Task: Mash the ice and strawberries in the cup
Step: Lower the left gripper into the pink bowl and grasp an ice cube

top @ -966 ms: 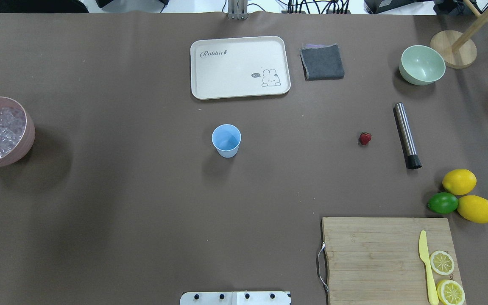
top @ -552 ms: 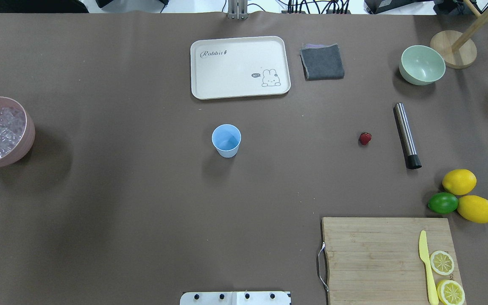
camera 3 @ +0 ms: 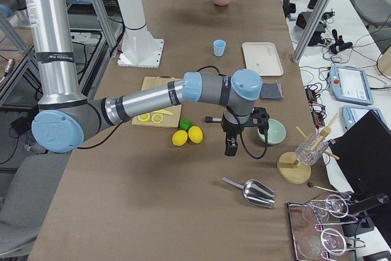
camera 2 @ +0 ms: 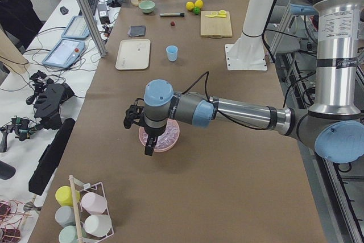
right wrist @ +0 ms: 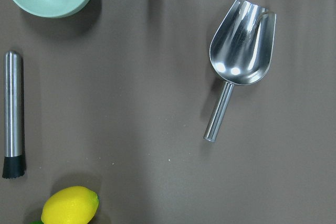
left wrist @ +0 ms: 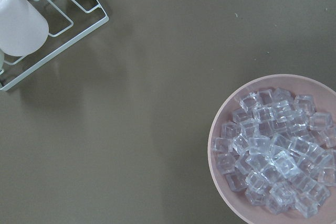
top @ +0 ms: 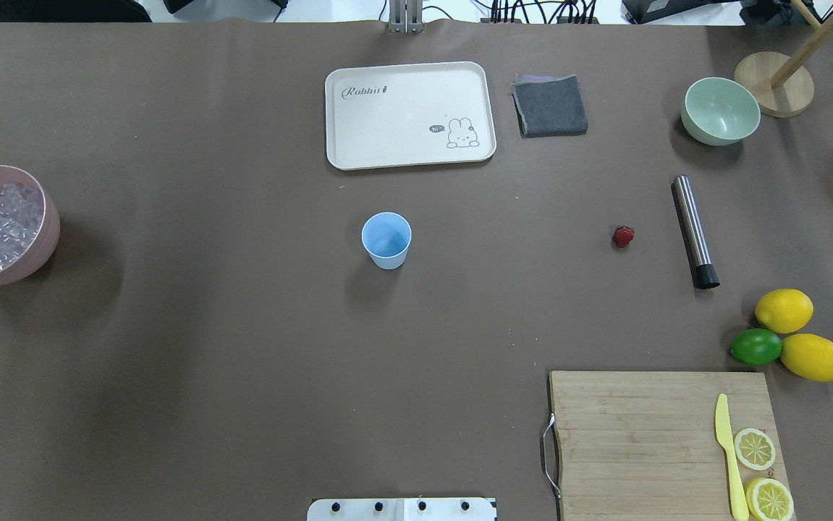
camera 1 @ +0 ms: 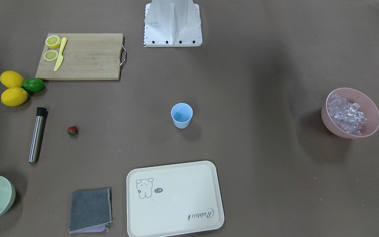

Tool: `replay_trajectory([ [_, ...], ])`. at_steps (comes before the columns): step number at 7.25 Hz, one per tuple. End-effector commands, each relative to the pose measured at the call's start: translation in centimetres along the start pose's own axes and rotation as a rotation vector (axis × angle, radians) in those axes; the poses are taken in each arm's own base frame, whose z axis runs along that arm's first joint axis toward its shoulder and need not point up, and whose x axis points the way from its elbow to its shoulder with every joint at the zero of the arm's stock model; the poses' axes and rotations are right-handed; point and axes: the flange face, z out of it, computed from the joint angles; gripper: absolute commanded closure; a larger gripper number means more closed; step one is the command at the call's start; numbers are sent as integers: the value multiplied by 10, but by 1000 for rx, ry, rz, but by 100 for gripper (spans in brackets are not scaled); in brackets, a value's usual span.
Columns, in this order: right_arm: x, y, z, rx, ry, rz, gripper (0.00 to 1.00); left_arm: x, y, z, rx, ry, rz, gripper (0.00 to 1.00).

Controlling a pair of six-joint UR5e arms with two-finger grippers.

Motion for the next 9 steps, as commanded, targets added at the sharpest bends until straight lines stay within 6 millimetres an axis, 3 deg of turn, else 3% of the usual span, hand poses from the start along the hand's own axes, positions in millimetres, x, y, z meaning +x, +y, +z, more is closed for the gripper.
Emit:
replay_trajectory([
  [1, 3, 3, 3, -6, 12, 5, 0, 0, 8, -1, 3, 3, -8, 2],
  [3, 2, 1, 2, -6, 17, 2, 0, 14, 1, -5, 41, 14, -102, 2],
  [7, 0, 0, 3, -9, 17, -2, 0, 90, -11, 39, 31, 76, -228, 2],
  [9, 2, 1, 5, -12, 16, 1, 0, 104, -9, 53, 6, 85, -223, 2],
])
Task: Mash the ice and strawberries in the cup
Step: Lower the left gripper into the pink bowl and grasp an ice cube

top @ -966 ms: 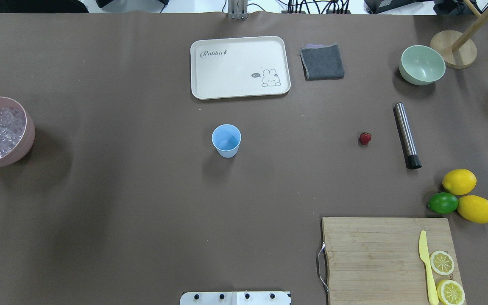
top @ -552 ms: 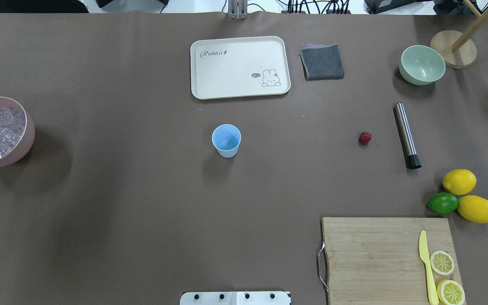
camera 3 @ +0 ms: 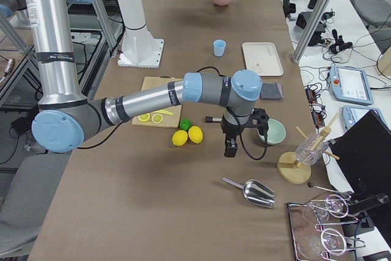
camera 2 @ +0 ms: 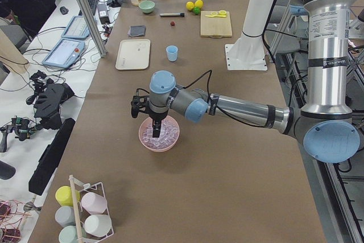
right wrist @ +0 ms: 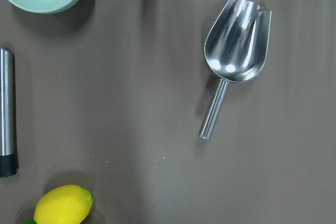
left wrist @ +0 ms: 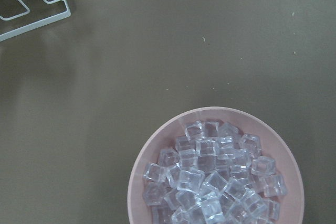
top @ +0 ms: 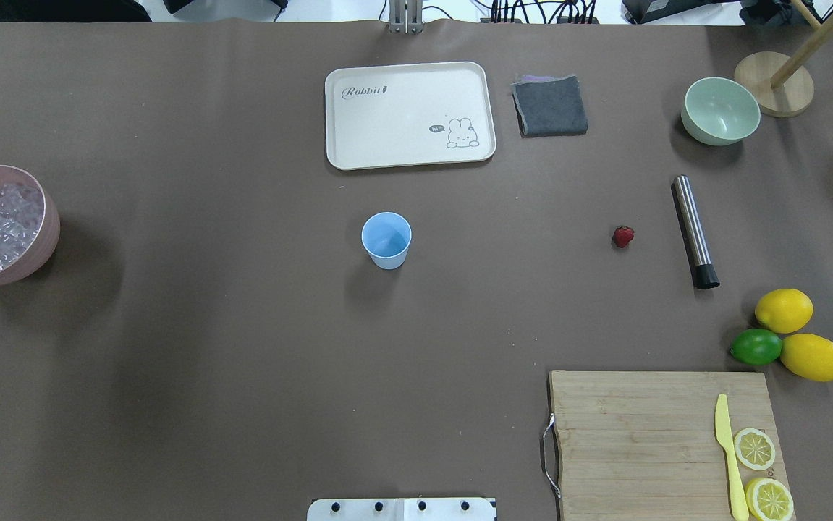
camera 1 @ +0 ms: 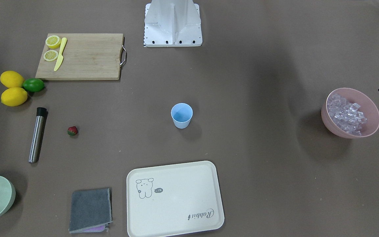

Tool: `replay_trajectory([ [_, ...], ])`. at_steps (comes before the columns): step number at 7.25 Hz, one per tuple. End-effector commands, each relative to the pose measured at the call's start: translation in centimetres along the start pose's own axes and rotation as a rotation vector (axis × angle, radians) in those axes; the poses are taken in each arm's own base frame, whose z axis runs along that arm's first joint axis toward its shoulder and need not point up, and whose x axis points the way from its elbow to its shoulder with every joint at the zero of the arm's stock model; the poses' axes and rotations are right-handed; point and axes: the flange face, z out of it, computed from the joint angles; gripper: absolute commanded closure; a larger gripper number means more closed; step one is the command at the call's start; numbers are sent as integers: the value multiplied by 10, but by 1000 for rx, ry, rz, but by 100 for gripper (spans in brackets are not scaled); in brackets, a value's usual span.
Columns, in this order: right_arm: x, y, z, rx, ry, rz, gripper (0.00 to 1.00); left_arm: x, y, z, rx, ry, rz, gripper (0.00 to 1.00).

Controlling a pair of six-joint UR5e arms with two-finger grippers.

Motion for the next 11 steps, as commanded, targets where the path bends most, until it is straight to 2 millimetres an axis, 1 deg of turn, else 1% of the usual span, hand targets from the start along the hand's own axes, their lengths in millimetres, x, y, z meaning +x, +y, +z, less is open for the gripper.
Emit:
replay_trajectory([
  [1, 2, 2, 3, -6, -1, 4, 0, 13, 6, 19, -32, 4, 12, 2],
  [2, 2, 2, 4, -8, -1, 5, 0, 21, 7, 26, -22, -27, 37, 2],
  [3, 3, 3, 5, -10, -1, 7, 0, 29, 12, 41, -26, -59, 48, 2],
  [5, 6, 3, 8, -15, -2, 12, 0, 30, 19, 50, -47, -64, 53, 2],
  [7, 7, 5, 9, -18, -2, 14, 0, 20, 17, 65, -46, -60, 61, 2],
  [8, 7, 5, 9, -18, -2, 14, 0, 19, 18, 73, -47, -53, 74, 2],
  [9, 6, 5, 9, -16, -3, 13, 0, 21, 18, 75, -47, -51, 82, 2],
  [10, 7, 5, 9, -18, -3, 14, 0, 27, 14, 76, -46, -44, 89, 2],
  [11, 6, 4, 10, -19, -2, 13, 0, 27, 14, 78, -47, -46, 91, 2],
])
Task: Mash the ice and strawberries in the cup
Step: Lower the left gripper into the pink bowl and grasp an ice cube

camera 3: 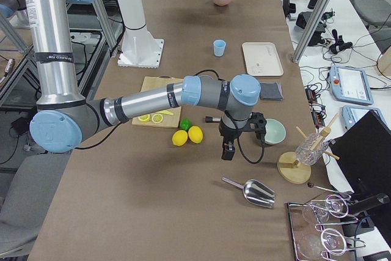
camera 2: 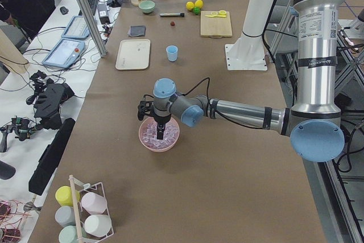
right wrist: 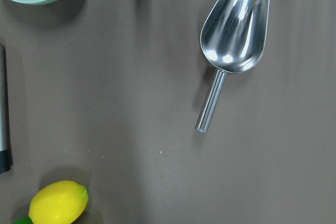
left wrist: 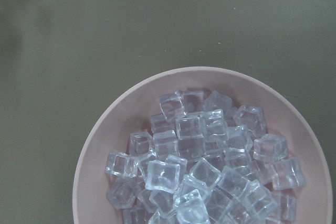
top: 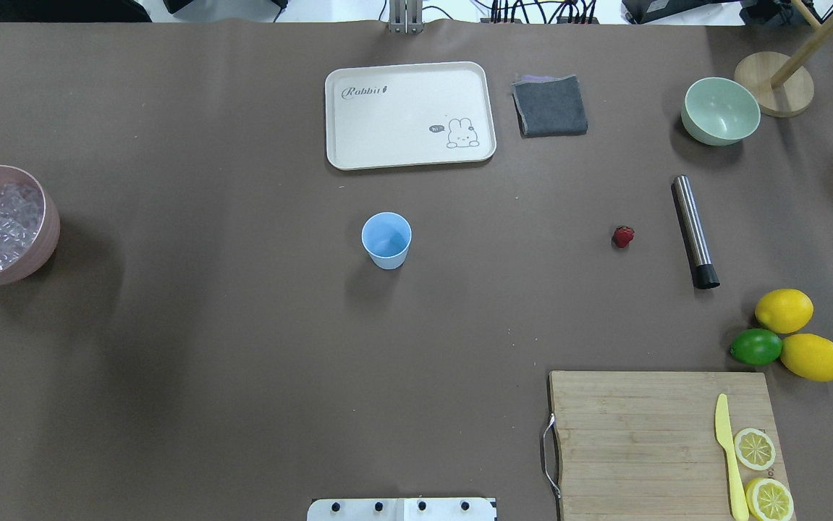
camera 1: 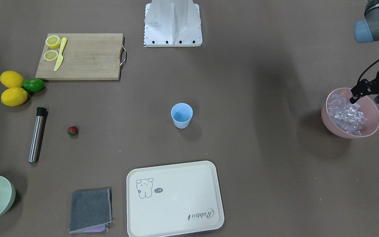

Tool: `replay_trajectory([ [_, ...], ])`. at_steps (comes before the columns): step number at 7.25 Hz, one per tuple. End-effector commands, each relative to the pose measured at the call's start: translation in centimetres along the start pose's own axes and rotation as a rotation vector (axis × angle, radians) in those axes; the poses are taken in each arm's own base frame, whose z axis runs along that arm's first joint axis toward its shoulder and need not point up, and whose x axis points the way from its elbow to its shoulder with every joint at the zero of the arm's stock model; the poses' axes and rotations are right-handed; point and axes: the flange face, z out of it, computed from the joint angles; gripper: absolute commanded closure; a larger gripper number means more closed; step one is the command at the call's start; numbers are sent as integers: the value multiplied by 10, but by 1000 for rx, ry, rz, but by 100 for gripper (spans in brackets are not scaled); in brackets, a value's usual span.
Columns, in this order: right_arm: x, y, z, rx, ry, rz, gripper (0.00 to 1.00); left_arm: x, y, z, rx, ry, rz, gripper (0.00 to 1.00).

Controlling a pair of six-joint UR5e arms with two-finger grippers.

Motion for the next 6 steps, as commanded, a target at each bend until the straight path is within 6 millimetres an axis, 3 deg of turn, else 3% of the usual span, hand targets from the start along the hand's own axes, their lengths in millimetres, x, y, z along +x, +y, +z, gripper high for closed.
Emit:
replay_trajectory([
  [1, -1, 0, 1, -2, 1, -2, 0, 4, 0, 5, -7, 2, 10, 3],
  [4, -1, 0, 2, -3, -2, -1, 0, -2, -1, 24, -11, 8, 25, 3],
  [6, -1, 0, 2, -3, -4, -1, 0, -1, -1, 23, -9, 9, 25, 18],
])
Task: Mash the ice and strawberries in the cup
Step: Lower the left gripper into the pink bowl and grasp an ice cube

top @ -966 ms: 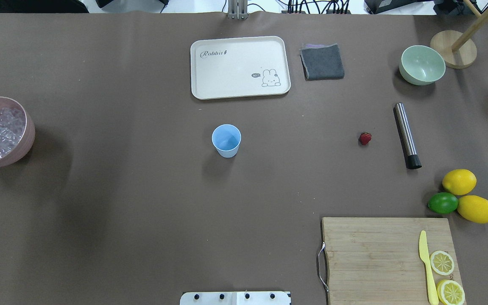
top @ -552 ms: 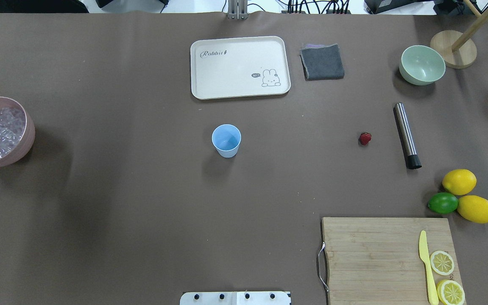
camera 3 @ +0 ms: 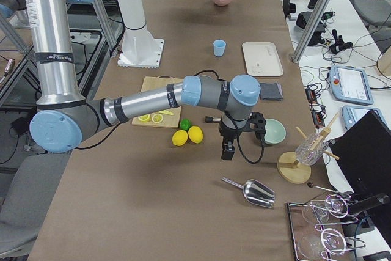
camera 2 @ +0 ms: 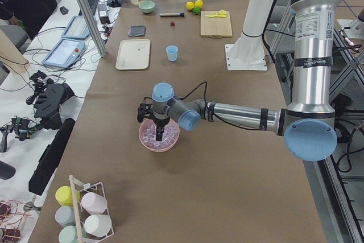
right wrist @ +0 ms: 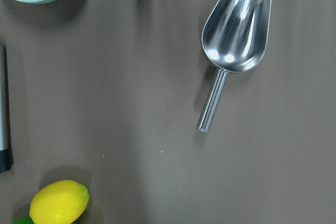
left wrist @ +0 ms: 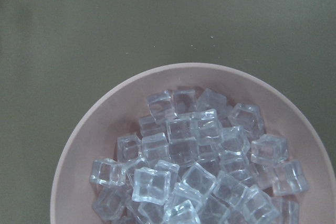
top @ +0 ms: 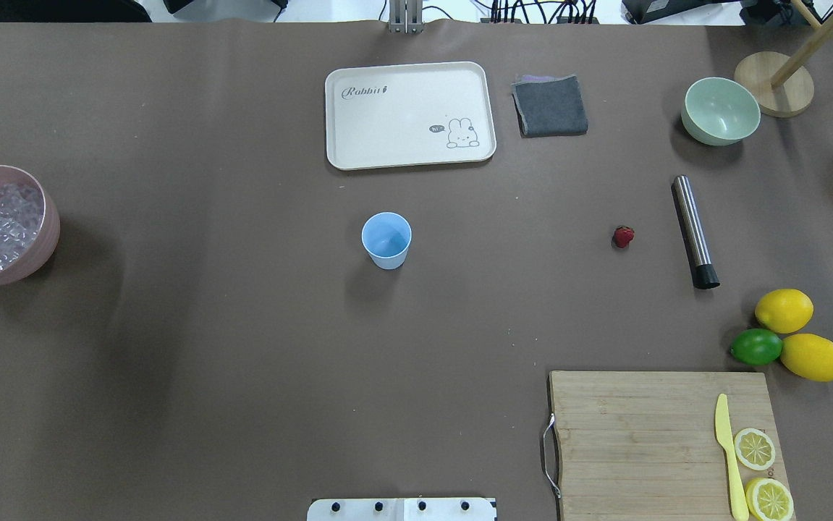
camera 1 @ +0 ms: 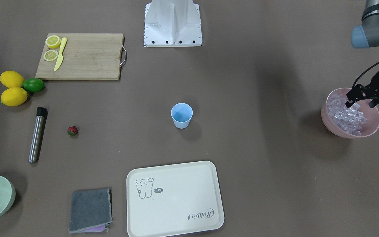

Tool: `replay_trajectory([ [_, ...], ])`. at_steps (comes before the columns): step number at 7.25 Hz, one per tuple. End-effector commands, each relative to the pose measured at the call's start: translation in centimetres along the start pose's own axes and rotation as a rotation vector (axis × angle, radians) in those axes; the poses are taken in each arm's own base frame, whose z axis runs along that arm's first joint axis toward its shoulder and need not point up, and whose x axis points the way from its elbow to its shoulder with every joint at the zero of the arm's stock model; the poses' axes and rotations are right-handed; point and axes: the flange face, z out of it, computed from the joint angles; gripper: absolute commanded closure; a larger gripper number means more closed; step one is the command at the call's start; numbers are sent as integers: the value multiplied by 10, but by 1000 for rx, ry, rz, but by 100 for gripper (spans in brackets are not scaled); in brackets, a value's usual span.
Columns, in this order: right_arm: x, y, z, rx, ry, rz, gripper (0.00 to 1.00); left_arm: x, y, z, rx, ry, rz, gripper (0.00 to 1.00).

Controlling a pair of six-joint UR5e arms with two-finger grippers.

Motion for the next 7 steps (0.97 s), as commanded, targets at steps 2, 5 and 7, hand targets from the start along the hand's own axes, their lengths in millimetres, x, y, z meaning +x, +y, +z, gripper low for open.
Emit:
replay_trajectory([
  [2, 1, 2, 2, -3, -2, 2, 0, 1, -1, 1, 2, 2, 2, 33],
  [5, 2, 2, 2, -4, -1, 4, 0, 2, -2, -1, 4, 5, 3, 37],
  [7, 2, 2, 2, -4, 1, 4, 0, 2, -2, -1, 4, 5, 3, 37],
])
